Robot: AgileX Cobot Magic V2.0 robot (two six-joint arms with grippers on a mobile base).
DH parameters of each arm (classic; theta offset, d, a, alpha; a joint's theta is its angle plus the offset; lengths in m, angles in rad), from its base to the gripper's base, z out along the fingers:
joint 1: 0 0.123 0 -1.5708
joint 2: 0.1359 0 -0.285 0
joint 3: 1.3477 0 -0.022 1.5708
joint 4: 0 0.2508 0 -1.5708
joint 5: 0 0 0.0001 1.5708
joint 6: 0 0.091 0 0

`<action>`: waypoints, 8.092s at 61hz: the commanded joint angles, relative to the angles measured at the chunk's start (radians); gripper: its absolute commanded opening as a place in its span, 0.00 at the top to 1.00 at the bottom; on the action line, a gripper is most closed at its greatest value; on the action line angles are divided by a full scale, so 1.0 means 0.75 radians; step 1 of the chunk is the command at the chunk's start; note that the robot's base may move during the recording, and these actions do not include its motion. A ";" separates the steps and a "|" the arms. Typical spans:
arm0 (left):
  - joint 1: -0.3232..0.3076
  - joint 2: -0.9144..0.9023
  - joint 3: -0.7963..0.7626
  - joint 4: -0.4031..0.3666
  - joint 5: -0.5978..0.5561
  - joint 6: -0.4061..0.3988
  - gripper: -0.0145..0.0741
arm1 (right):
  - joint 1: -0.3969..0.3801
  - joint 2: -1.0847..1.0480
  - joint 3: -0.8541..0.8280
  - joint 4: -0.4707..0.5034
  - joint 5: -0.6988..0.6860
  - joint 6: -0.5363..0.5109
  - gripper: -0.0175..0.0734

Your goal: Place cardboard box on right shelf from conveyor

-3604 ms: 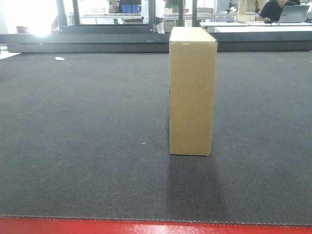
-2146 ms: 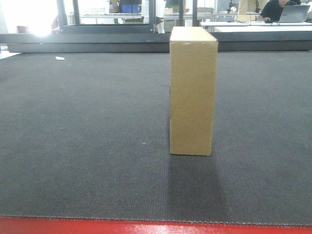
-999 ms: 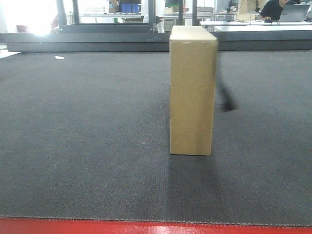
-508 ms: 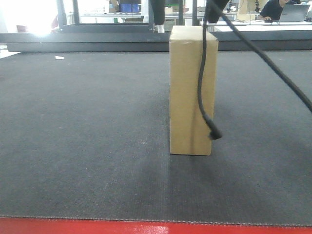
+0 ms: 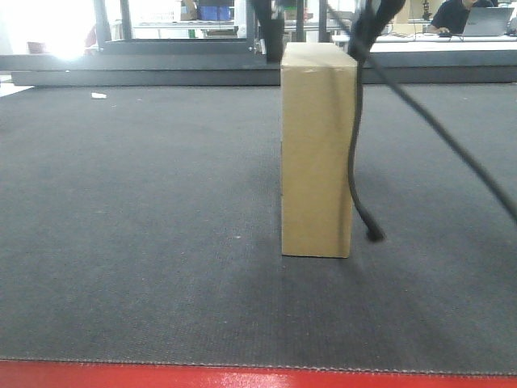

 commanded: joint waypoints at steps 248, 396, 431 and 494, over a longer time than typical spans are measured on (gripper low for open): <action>-0.001 -0.018 0.011 -0.008 -0.115 0.000 0.97 | -0.578 -2.256 1.445 0.183 -0.750 -0.726 0.56; 0.045 -0.018 0.011 -0.008 -0.115 0.000 0.97 | -0.578 -2.256 1.445 0.183 -0.750 -0.726 0.56; -0.001 -0.020 0.011 -0.008 -0.115 0.000 0.97 | -0.578 -2.255 1.445 0.183 -0.751 -0.726 0.56; 0.036 -0.020 0.011 -0.008 -0.115 0.000 0.97 | -0.578 -2.255 1.445 0.183 -0.751 -0.726 0.56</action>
